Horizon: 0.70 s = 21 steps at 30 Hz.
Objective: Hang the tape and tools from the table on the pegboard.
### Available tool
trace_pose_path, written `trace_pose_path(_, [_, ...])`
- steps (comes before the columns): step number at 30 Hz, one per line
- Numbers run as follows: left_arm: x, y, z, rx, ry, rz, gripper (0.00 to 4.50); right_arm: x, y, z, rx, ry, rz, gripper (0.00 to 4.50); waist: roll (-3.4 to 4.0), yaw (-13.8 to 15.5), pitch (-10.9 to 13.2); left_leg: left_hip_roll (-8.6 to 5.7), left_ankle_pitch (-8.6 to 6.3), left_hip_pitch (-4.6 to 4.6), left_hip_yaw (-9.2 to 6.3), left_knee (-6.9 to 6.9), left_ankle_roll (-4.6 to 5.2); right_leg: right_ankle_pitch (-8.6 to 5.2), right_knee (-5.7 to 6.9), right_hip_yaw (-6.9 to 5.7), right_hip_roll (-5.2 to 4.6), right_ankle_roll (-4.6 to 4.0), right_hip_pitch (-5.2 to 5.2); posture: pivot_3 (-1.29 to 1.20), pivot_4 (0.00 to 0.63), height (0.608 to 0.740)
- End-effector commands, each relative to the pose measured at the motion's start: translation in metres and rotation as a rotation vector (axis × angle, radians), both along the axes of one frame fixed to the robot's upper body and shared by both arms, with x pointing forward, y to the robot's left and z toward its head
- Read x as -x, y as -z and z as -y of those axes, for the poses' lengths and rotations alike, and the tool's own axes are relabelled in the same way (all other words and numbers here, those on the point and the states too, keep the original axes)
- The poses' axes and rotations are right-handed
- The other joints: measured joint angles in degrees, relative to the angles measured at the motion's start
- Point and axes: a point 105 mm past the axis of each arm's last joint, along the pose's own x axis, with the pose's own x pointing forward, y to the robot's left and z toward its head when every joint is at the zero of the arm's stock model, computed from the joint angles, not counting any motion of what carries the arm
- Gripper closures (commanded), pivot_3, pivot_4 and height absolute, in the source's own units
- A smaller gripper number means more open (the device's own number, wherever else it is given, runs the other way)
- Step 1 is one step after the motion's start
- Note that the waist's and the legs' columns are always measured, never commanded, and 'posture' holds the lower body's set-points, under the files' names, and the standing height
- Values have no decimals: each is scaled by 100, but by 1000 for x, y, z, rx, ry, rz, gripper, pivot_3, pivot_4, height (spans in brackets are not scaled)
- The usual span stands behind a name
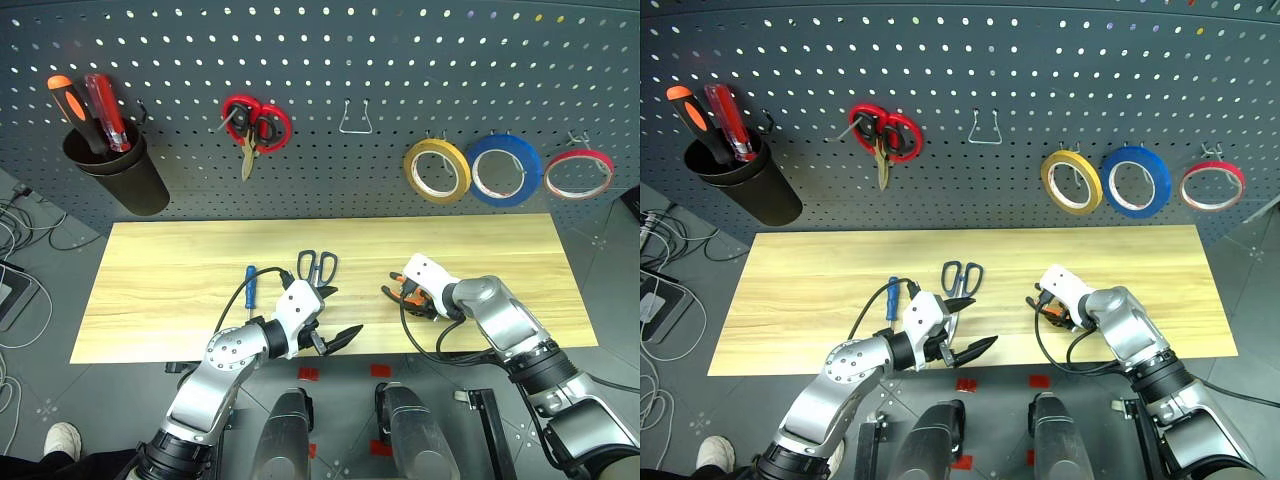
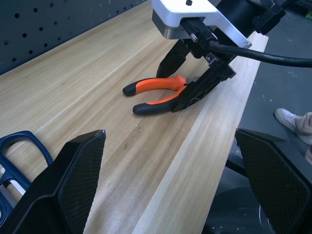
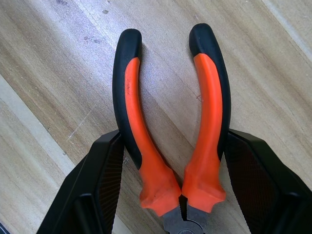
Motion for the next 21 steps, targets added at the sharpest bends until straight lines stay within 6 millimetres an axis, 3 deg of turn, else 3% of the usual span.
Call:
trace_pose_path(1, [4, -9, 6, 21, 29, 32, 0, -1, 3, 8, 13, 28, -3, 1667, 0, 0, 0, 0, 0, 0, 0, 0, 0, 0, 0, 0, 0, 0, 0, 79, 312, 740])
trace_pose_path(12, [13, -14, 7, 52, 51, 10, 0, 4, -13, 8, -51, 57, 50, 1667, 0, 0, -3, 1, 4, -2, 1, 2, -6, 0, 1, 0, -3, 0, -2, 77, 286, 740])
trace_pose_path(17, [16, -26, -6, 75, -3, 13, 0, 5, -47, -8, -237, 97, 167, 1667, 2, -12, -13, 4, 7, -7, -1, 2, -12, 0, 3, -1, -4, 0, -5, 89, 265, 740])
trace_pose_path(21, [17, -40, -21, 154, -129, 4, 0, 8, -94, -28, -486, 179, 323, 1667, -1, -16, -58, 6, 10, -13, -4, 0, -19, 0, 3, -6, -1, 0, -12, 99, 243, 740])
